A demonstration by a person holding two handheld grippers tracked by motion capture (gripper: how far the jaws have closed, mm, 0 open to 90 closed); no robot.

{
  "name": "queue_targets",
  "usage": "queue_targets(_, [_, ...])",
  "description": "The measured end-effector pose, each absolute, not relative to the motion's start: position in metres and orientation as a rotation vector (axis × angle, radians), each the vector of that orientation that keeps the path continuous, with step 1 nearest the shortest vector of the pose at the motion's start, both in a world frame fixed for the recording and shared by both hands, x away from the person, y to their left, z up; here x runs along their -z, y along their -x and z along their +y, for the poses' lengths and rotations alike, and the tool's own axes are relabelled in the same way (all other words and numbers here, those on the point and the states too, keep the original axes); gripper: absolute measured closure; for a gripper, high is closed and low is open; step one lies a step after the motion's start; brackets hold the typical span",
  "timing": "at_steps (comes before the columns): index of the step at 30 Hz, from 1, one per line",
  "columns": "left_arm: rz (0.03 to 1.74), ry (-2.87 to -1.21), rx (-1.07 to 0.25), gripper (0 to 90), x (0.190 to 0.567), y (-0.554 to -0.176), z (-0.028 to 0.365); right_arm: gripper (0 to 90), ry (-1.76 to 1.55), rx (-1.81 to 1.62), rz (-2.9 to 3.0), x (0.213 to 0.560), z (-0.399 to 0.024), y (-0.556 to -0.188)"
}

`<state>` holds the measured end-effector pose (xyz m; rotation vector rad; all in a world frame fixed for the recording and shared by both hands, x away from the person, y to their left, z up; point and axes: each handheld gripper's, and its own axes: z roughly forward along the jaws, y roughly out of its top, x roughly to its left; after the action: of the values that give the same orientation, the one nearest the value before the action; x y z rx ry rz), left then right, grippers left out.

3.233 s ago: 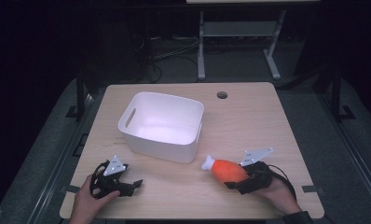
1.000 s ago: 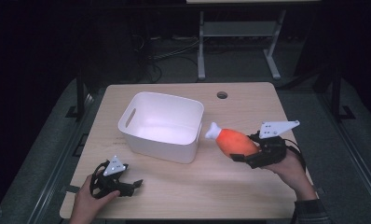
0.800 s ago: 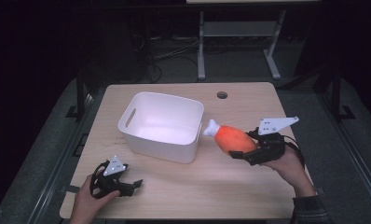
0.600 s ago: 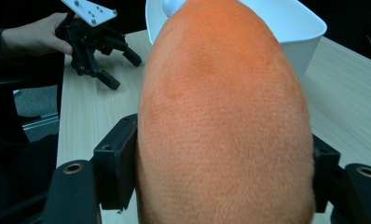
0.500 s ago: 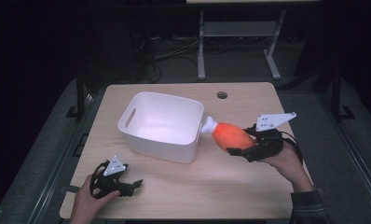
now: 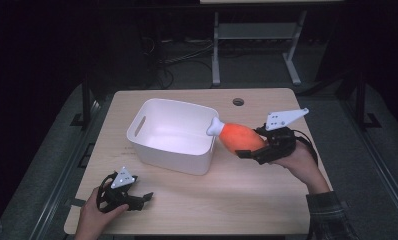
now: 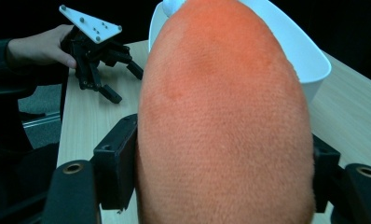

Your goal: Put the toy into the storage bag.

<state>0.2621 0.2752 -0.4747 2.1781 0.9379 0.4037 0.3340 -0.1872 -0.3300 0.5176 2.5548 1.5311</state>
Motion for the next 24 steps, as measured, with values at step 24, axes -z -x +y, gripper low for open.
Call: queue_targets(24, [0.937, -2.178, -0.405, 12.9, 0.475, -0.262, 0.275, 29.2, -0.415, -1.502, 2.610, 0.309, -0.136, -0.359])
